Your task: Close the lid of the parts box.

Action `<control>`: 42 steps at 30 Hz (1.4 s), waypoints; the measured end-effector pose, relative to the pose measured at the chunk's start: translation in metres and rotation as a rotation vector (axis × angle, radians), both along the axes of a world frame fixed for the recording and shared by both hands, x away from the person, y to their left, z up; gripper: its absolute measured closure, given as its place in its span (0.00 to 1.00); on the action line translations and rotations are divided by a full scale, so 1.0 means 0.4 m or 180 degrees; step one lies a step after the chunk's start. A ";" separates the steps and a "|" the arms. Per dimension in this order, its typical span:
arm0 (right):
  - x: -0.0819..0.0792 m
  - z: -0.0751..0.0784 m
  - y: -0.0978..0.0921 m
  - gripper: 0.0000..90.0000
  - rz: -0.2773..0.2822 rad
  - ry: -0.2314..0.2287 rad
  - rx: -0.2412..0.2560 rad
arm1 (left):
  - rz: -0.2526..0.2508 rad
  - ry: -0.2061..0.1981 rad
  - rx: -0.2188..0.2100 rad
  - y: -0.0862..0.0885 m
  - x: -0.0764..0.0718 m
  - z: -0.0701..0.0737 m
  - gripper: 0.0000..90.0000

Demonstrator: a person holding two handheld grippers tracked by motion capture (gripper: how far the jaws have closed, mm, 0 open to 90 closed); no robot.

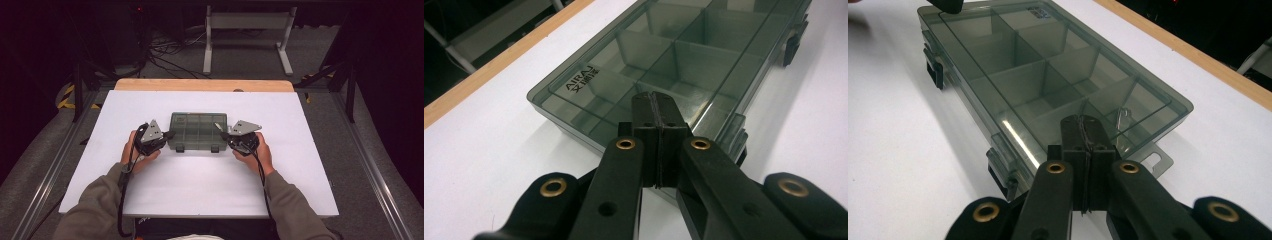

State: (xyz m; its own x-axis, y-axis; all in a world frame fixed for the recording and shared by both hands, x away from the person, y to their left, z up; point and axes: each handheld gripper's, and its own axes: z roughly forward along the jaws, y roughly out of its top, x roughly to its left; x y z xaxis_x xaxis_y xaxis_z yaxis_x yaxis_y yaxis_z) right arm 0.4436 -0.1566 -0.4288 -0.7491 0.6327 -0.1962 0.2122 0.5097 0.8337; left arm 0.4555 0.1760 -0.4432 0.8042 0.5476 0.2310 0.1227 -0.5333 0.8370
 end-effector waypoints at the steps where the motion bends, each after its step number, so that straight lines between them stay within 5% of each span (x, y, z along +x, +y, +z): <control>1: -0.001 0.001 -0.001 1.00 -0.0007 -0.0011 0.0006 | 0.0002 -0.0008 0.0004 0.000 -0.001 0.001 1.00; 13: -0.011 0.023 -0.008 1.00 0.0005 -0.0186 0.0168 | 0.0055 -0.0133 -0.0116 0.008 -0.009 0.020 1.00; 23: -0.007 0.022 -0.012 0.93 0.0004 -0.0162 0.0206 | 0.0000 -0.0176 -0.0245 0.014 -0.018 0.030 0.96; 35: -0.005 0.023 -0.026 0.70 -0.0027 -0.0136 0.0360 | -0.0078 -0.0202 -0.0246 0.007 -0.024 0.027 0.79; 42: -0.005 0.024 -0.026 0.54 -0.0048 -0.0147 0.0380 | 0.0015 -0.0210 -0.0236 0.001 -0.022 0.022 0.59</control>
State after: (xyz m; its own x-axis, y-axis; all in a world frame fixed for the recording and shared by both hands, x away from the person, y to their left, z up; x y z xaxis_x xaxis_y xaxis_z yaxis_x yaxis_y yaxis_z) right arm 0.4418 -0.1671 -0.4191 -0.7313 0.6647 -0.1529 0.1791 0.4035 0.8973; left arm 0.4465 0.1766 -0.4344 0.7860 0.5688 0.2421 0.0684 -0.4692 0.8804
